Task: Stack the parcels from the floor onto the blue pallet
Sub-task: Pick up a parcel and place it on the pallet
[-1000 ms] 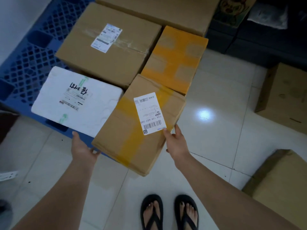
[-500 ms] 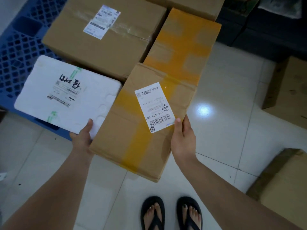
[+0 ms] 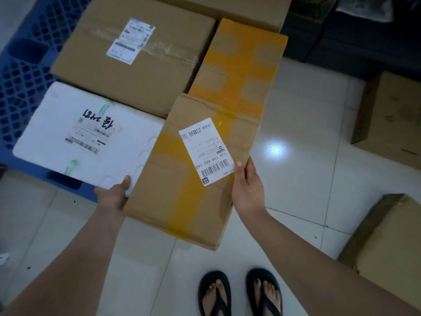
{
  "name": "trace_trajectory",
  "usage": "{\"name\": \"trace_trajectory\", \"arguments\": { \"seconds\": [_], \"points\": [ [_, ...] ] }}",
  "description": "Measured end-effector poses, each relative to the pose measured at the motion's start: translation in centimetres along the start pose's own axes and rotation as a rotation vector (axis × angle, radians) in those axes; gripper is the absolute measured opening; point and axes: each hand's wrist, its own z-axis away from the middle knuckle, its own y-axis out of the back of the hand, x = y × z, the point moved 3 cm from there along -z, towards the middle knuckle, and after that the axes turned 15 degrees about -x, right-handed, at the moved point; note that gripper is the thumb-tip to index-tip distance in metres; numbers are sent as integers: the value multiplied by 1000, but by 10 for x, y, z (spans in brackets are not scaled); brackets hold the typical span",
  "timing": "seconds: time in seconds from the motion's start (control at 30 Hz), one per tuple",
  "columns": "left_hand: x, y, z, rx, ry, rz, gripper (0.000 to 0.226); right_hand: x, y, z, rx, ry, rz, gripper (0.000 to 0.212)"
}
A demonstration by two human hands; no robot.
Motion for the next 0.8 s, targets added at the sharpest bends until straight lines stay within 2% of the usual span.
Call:
{"name": "trace_trajectory", "arguments": {
  "seconds": [0.1,0.27,0.33,0.37,0.43,0.5,0.6,0.67,0.8],
  "points": [
    [-5,4,-4,-63,9,101,61,1,-1,0,-13,-10,-15,49],
    [-3,6,0,-358,174,137,51,-2,9,4,-72,-96,64,63],
    [6,6,8,-314,234,42,54,-3,19,10,-93,-151,116,64],
    [14,6,13,-239,236,-50,56,-4,27,14,-106,-177,136,64],
    [34,6,29,-71,155,-302,61,-6,44,27,-149,-231,189,63],
    [57,-1,50,-24,8,-488,63,-8,68,42,-216,-259,298,61],
    [89,-23,85,-51,-155,-665,58,-10,112,70,-315,-292,473,57],
    [106,-47,117,-77,-241,-700,50,-4,147,90,-334,-313,563,57],
    [124,-124,190,-194,-479,-882,36,19,230,134,-276,-353,540,57]
  ]
}}
